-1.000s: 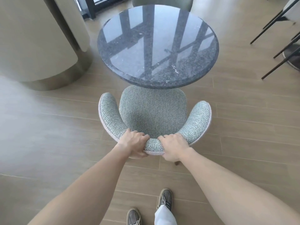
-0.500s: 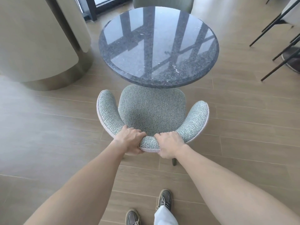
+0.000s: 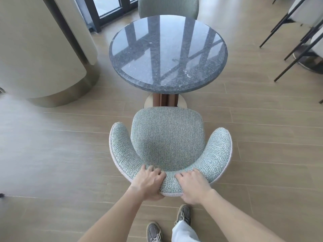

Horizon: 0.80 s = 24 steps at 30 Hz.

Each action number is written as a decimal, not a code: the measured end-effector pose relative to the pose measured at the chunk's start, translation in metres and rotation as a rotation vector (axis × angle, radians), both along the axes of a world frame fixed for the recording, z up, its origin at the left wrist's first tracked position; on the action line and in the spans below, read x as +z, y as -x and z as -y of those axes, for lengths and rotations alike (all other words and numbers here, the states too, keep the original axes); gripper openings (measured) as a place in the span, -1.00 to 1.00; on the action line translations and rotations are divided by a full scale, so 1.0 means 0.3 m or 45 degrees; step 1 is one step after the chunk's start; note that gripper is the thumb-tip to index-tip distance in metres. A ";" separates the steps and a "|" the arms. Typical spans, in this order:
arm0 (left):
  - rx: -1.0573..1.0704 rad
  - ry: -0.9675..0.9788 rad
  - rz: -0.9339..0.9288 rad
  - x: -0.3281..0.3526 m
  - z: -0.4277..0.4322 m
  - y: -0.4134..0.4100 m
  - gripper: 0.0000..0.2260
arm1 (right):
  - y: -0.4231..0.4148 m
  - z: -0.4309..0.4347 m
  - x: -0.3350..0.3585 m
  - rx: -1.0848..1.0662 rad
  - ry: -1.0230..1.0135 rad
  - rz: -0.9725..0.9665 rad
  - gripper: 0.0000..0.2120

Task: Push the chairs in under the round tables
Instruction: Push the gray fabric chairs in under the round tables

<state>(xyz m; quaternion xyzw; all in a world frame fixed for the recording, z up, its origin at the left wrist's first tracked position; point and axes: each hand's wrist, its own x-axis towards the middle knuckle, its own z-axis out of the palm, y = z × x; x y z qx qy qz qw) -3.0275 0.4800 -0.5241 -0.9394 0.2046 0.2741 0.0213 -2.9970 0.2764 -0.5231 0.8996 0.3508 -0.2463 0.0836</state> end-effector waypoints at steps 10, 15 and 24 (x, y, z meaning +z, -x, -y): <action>0.032 0.024 -0.017 -0.002 -0.013 -0.186 -0.45 | -0.183 -0.018 -0.006 -0.008 -0.015 0.047 -0.46; 0.055 0.010 0.084 -0.007 -0.050 -0.364 -0.45 | -0.366 -0.055 0.004 -0.006 -0.009 0.116 -0.52; 0.055 -0.008 0.172 -0.042 -0.051 -0.459 -0.34 | -0.465 -0.046 0.008 0.019 -0.017 0.123 -0.48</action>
